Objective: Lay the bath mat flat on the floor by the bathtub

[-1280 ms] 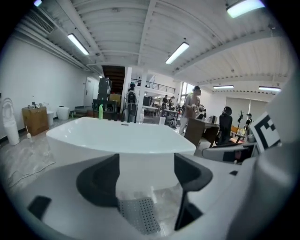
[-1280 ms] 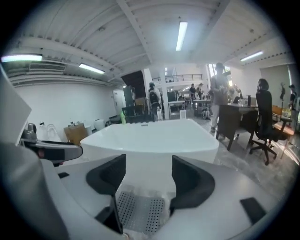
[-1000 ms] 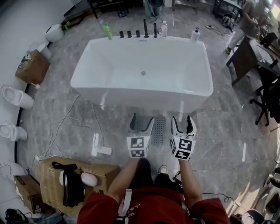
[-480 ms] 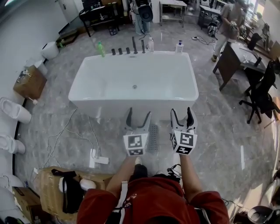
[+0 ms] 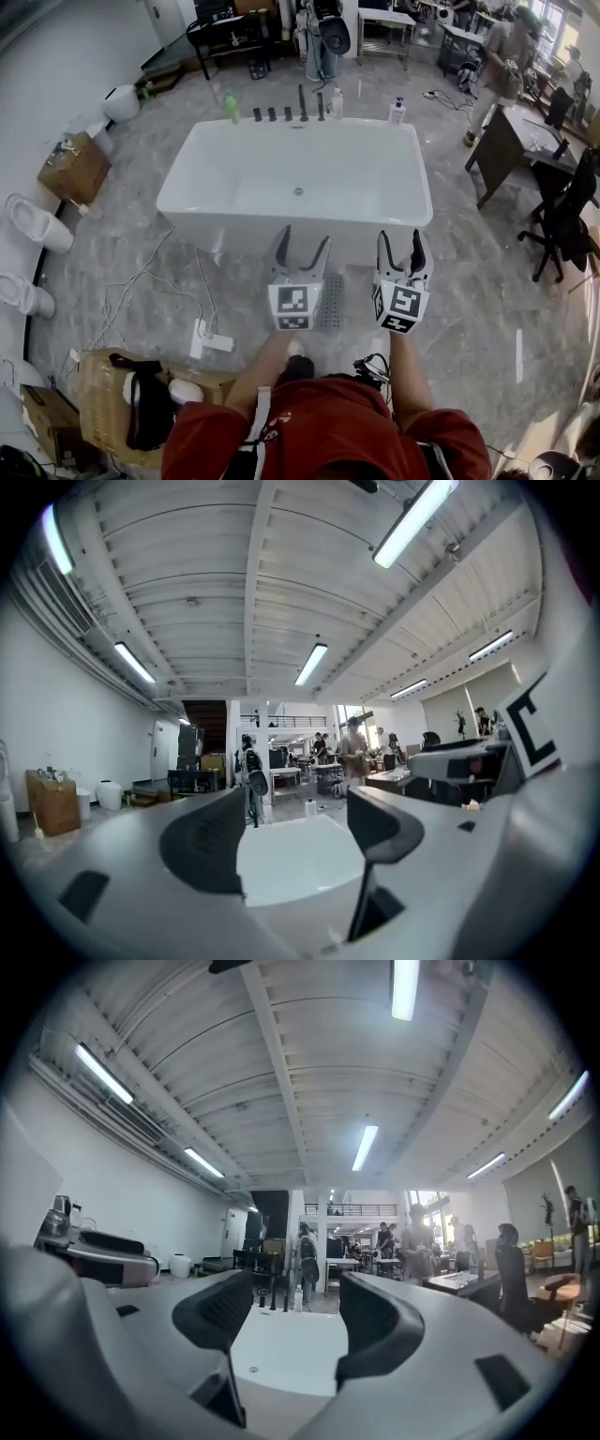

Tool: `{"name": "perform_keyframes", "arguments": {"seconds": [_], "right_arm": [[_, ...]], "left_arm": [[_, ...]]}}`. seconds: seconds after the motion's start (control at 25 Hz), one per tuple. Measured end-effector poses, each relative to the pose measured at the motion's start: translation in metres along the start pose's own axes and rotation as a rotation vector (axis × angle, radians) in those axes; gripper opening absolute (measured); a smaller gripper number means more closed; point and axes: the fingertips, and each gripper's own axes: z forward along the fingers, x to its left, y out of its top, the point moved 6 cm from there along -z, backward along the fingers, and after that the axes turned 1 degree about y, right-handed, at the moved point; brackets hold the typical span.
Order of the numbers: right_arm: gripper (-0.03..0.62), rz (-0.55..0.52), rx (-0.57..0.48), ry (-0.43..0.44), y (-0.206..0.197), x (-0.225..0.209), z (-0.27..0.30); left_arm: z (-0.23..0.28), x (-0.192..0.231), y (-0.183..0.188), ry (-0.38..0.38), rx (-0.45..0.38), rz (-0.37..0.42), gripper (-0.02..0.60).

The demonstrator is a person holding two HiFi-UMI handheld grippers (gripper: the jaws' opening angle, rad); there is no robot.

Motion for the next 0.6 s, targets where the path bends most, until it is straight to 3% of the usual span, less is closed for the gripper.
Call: {"name": "perform_keyframes", "arguments": {"seconds": [0.24,0.36,0.6], "right_arm": [[0.266,0.006,-0.001,0.036,-0.003,0.013,0.005],[0.235,0.015,-0.004,0.058,-0.001,0.018,0.005],[0.105,0.018,-0.026,0.078,0.007,0.018,0.008]], "left_arm": [[-0.001,0.005,0.001,-0.007,-0.013,-0.003,0.282],[0.000,0.003,0.000,-0.047,-0.022,-0.023,0.245],[0.006,-0.002,0.005,-0.084,-0.057,-0.040,0.138]]}}
